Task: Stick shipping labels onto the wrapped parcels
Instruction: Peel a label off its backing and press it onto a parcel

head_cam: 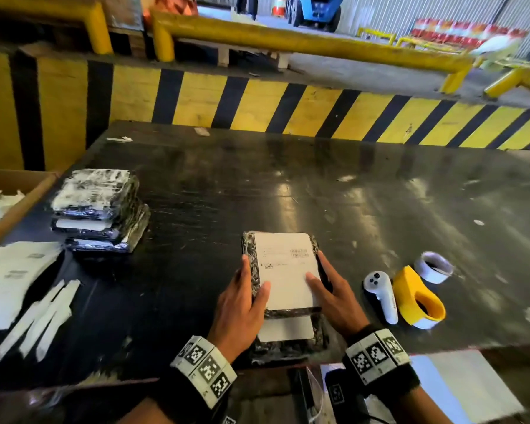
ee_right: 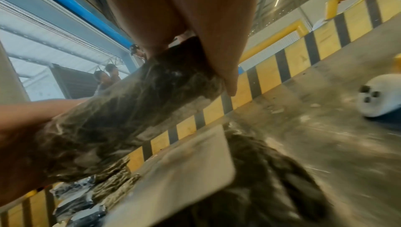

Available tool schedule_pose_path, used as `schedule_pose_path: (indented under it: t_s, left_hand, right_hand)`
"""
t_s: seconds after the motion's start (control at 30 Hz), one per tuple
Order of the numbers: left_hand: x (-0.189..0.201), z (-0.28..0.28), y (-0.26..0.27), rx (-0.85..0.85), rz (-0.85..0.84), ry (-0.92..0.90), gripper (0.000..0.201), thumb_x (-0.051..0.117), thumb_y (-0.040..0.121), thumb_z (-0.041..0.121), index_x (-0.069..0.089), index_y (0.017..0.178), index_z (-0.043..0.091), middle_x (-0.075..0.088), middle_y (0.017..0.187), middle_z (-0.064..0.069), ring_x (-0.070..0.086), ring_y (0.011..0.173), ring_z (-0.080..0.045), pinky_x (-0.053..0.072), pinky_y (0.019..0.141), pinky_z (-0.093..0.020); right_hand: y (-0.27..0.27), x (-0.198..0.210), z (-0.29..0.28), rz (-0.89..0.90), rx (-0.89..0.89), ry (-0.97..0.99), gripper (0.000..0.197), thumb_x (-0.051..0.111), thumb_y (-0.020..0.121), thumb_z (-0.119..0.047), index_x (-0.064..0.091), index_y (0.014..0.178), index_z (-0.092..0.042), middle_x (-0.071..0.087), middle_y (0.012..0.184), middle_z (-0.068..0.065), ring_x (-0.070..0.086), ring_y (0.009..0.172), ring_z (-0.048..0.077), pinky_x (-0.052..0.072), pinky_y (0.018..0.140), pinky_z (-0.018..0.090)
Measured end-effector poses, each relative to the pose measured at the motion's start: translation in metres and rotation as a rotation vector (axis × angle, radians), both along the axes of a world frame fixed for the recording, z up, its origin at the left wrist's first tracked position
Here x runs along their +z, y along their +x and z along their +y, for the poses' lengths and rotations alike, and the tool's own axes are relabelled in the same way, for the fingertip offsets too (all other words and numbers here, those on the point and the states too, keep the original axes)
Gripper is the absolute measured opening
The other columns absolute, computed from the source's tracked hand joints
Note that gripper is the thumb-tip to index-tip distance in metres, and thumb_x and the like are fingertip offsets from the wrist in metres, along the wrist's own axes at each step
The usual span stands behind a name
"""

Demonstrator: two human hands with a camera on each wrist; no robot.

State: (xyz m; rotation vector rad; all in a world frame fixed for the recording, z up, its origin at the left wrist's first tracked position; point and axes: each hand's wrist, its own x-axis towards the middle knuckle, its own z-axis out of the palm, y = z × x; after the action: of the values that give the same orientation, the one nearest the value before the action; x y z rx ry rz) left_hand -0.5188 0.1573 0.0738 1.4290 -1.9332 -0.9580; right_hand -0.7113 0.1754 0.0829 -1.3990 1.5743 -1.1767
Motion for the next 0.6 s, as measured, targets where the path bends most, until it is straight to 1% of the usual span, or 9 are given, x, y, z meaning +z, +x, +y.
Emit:
schedule_pose_path:
  t_s: [0.07, 0.13, 0.23, 0.3, 0.33, 0.37, 0.43, 0.47, 0.6]
  left_hand:
    - [-0.014, 0.008, -0.006, -0.009, -0.024, 0.035, 0.071, 0.029, 0.094, 0.053, -0.009, 0.148, 0.027, 0.015, 0.158, 0.0, 0.028, 0.14, -0.019, 0.025, 0.114, -0.036]
    - [-0.026, 0.013, -0.005, -0.001, -0.043, 0.056, 0.07, 0.029, 0.094, 0.052, -0.01, 0.148, 0.028, 0.018, 0.157, 0.0, 0.03, 0.139, -0.02, 0.026, 0.114, -0.037]
    - [-0.034, 0.018, -0.003, 0.008, -0.016, 0.093, 0.069, 0.03, 0.094, 0.052, -0.013, 0.145, 0.037, 0.03, 0.153, 0.0, 0.039, 0.133, -0.02, 0.032, 0.111, -0.039]
    - [-0.035, 0.018, -0.004, 0.016, 0.006, 0.105, 0.069, 0.031, 0.094, 0.053, -0.014, 0.144, 0.04, 0.034, 0.151, 0.001, 0.042, 0.131, -0.018, 0.034, 0.11, -0.038]
    - [-0.035, 0.018, -0.004, 0.014, 0.008, 0.113, 0.069, 0.031, 0.093, 0.054, -0.014, 0.144, 0.04, 0.034, 0.151, 0.002, 0.041, 0.132, -0.017, 0.033, 0.111, -0.038]
    - [-0.033, 0.018, -0.003, 0.006, 0.008, 0.12, 0.07, 0.031, 0.092, 0.056, -0.013, 0.144, 0.04, 0.033, 0.151, 0.003, 0.04, 0.133, -0.017, 0.032, 0.111, -0.038]
    - [-0.027, 0.016, 0.002, -0.013, -0.006, 0.123, 0.072, 0.031, 0.09, 0.06, -0.01, 0.145, 0.039, 0.03, 0.153, 0.004, 0.035, 0.136, -0.015, 0.029, 0.113, -0.039]
    - [-0.021, 0.014, 0.008, -0.014, -0.013, 0.113, 0.073, 0.032, 0.089, 0.06, -0.006, 0.146, 0.038, 0.027, 0.154, 0.005, 0.03, 0.138, -0.015, 0.025, 0.115, -0.038]
    - [0.006, 0.004, 0.041, 0.003, -0.056, 0.032, 0.071, 0.037, 0.091, 0.056, 0.001, 0.148, 0.036, 0.015, 0.157, 0.007, 0.014, 0.143, -0.011, 0.016, 0.118, -0.037]
  right_hand:
    - [-0.007, -0.012, 0.009, 0.033, -0.011, 0.052, 0.056, 0.052, 0.093, -0.016, 0.03, 0.144, -0.017, 0.046, 0.141, -0.002, 0.045, 0.127, 0.007, 0.036, 0.109, 0.03]
    - [-0.005, -0.024, 0.014, 0.037, -0.009, 0.078, 0.054, 0.052, 0.094, -0.019, 0.03, 0.143, -0.022, 0.045, 0.142, -0.003, 0.043, 0.129, 0.009, 0.034, 0.111, 0.033]
    - [0.001, -0.034, 0.018, 0.021, -0.031, 0.046, 0.05, 0.051, 0.094, -0.017, 0.029, 0.135, -0.036, 0.046, 0.136, -0.013, 0.046, 0.12, -0.006, 0.035, 0.098, 0.007]
    - [0.0, -0.034, 0.017, 0.046, -0.044, 0.051, 0.049, 0.051, 0.094, -0.015, 0.028, 0.131, -0.038, 0.046, 0.131, -0.018, 0.046, 0.111, -0.018, 0.033, 0.089, -0.002]
    - [-0.001, -0.034, 0.016, 0.063, -0.036, 0.058, 0.049, 0.051, 0.094, -0.016, 0.029, 0.132, -0.038, 0.045, 0.133, -0.016, 0.045, 0.114, -0.016, 0.034, 0.092, 0.001]
    - [-0.003, -0.034, 0.016, 0.106, -0.024, 0.079, 0.05, 0.052, 0.094, -0.019, 0.03, 0.136, -0.035, 0.043, 0.139, -0.011, 0.041, 0.124, -0.008, 0.034, 0.101, 0.01]
    - [-0.004, -0.03, 0.01, 0.336, -0.029, 0.12, 0.056, 0.051, 0.093, -0.03, 0.028, 0.144, -0.027, 0.027, 0.153, 0.004, 0.021, 0.142, 0.014, 0.025, 0.115, 0.035]
    - [-0.002, -0.026, 0.006, 0.455, -0.044, 0.103, 0.058, 0.049, 0.092, -0.036, 0.029, 0.144, -0.025, 0.021, 0.155, 0.009, 0.016, 0.144, 0.021, 0.021, 0.116, 0.042]
    - [0.046, 0.01, -0.014, 0.516, 0.057, -0.071, 0.063, 0.041, 0.083, -0.048, 0.039, 0.14, -0.02, 0.033, 0.151, 0.009, 0.023, 0.142, 0.024, 0.023, 0.115, 0.047]
